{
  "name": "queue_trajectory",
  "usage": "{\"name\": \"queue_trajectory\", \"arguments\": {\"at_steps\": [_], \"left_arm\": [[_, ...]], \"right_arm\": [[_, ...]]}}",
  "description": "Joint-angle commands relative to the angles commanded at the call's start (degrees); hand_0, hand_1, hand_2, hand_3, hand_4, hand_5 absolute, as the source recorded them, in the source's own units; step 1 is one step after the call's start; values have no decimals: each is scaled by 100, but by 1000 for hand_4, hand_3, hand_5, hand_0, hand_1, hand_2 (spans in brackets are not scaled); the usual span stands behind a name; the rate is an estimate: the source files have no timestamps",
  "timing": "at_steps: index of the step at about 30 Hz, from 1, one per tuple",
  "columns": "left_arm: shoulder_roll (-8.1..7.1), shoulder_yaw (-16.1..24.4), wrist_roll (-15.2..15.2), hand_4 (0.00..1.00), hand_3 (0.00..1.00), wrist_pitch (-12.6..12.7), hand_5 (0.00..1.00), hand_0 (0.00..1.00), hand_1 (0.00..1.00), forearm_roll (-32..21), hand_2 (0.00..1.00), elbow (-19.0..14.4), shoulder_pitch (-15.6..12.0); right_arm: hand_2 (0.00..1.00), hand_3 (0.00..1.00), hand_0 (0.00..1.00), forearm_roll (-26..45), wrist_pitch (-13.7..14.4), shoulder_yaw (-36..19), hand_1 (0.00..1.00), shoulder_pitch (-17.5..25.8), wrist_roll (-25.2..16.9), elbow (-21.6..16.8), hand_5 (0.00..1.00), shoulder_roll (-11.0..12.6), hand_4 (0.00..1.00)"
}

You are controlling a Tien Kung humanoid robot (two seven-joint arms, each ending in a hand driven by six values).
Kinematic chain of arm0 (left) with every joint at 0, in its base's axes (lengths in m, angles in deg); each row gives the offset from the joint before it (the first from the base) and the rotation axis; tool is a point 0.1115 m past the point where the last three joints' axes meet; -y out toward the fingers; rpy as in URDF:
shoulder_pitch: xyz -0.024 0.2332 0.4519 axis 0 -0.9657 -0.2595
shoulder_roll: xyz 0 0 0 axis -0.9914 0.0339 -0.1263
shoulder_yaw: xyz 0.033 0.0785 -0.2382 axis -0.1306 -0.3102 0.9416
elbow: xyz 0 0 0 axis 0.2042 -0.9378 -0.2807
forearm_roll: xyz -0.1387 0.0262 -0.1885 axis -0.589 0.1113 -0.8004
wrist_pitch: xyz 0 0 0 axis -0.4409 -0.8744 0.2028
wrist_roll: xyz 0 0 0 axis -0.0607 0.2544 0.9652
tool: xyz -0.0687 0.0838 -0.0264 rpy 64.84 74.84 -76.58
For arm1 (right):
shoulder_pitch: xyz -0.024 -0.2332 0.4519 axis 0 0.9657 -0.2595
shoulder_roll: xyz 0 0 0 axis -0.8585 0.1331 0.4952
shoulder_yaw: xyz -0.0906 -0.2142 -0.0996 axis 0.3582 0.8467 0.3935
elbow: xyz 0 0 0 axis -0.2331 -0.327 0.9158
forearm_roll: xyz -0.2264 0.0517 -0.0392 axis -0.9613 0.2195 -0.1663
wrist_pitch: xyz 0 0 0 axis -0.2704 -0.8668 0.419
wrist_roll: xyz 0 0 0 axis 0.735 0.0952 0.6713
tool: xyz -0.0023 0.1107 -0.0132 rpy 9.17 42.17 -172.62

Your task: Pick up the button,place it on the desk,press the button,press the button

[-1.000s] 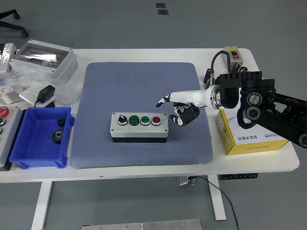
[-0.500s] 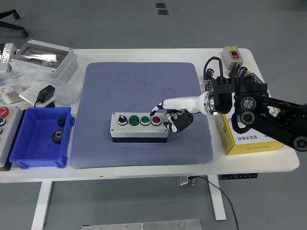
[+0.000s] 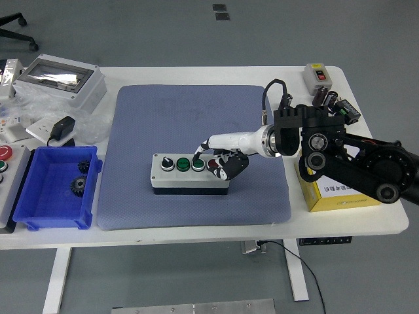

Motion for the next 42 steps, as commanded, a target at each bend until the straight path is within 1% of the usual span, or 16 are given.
{"name": "queue_trajectory", "arguments": {"at_steps": [8, 12, 17, 20, 21, 23, 25, 26, 27, 30, 32, 33, 35, 38, 39, 42], "left_arm": [[-5, -1, 37, 406, 573, -10, 37, 664, 565, 1, 509, 12, 2], [-1, 16, 103, 406, 573, -27, 37, 665, 566, 30, 509, 40, 8], [6, 19, 142, 407, 573, -36, 36, 664, 566, 35, 509, 55, 11], [3, 23, 125, 407, 573, -33, 36, 664, 566, 36, 509, 44, 13], [4, 21, 122, 407, 573, -28, 36, 664, 566, 33, 509, 43, 14], [13, 4, 116, 407, 573, -11, 36, 664, 566, 15, 509, 46, 14], [32, -26, 102, 407, 573, 17, 36, 664, 566, -12, 509, 46, 7], [47, -43, 84, 407, 573, 33, 36, 664, 566, -21, 509, 45, 2], [56, -54, 73, 407, 573, 46, 36, 664, 566, -24, 508, 47, 0], [94, -111, 86, 407, 573, 150, 36, 664, 566, -34, 508, 90, -3], [127, -128, 129, 407, 573, 247, 36, 664, 566, -8, 508, 140, -10], [141, -131, 145, 406, 573, 282, 39, 664, 566, -1, 507, 156, -13], [180, -153, 172, 406, 573, 356, 39, 664, 566, -16, 507, 183, -31], [218, -195, 139, 406, 573, 415, 39, 664, 566, -49, 507, 186, -59], [227, -216, 122, 402, 571, 431, 44, 664, 565, -73, 506, 182, -69], [241, -227, 27, 402, 571, 453, 44, 664, 565, -64, 506, 150, -71]], "right_arm": [[188, 861, 22, -10, -18, 240, 97, 42, 31, 230, 2, -66, 295], [187, 856, 22, 1, 93, 112, 96, 69, -108, 160, 2, -22, 302], [186, 845, 21, 365, 225, -419, 95, 145, -540, -199, 2, 277, 302], [186, 845, 21, 636, 444, -774, 95, 280, -877, -324, 2, 538, 302], [185, 830, 20, 602, 566, -871, 94, 363, -981, -351, 2, 599, 341], [185, 830, 20, 376, 892, -1050, 94, 579, -1210, -366, 2, 665, 341], [185, 830, 20, 92, 1294, -1145, 94, 814, -1446, -228, 2, 611, 341], [185, 830, 20, -115, 1587, -1207, 94, 981, -1613, -82, 2, 517, 341], [221, 810, 79, -242, 1759, -1279, 135, 1090, -1717, 11, 2, 437, 391], [221, 810, 79, -758, 2431, -1643, 135, 1558, -2150, 389, 2, 104, 391], [221, 810, 79, -1003, 2897, -1960, 135, 1924, -2464, 526, 2, -119, 391], [591, 773, 414, -1033, 3103, -2106, 521, 2087, -2602, 528, 226, -190, 504], [591, 773, 414, -808, 3497, -2441, 521, 2453, -2921, 445, 226, -312, 504], [591, 773, 414, -429, 3942, -2871, 521, 2914, -3360, 376, 226, -396, 504], [729, 762, 696, -287, 4060, -2991, 708, 3043, -3501, 400, 284, -421, 541], [729, 762, 696, 208, 4351, -3336, 708, 3355, -3958, 540, 284, -580, 541]]}}
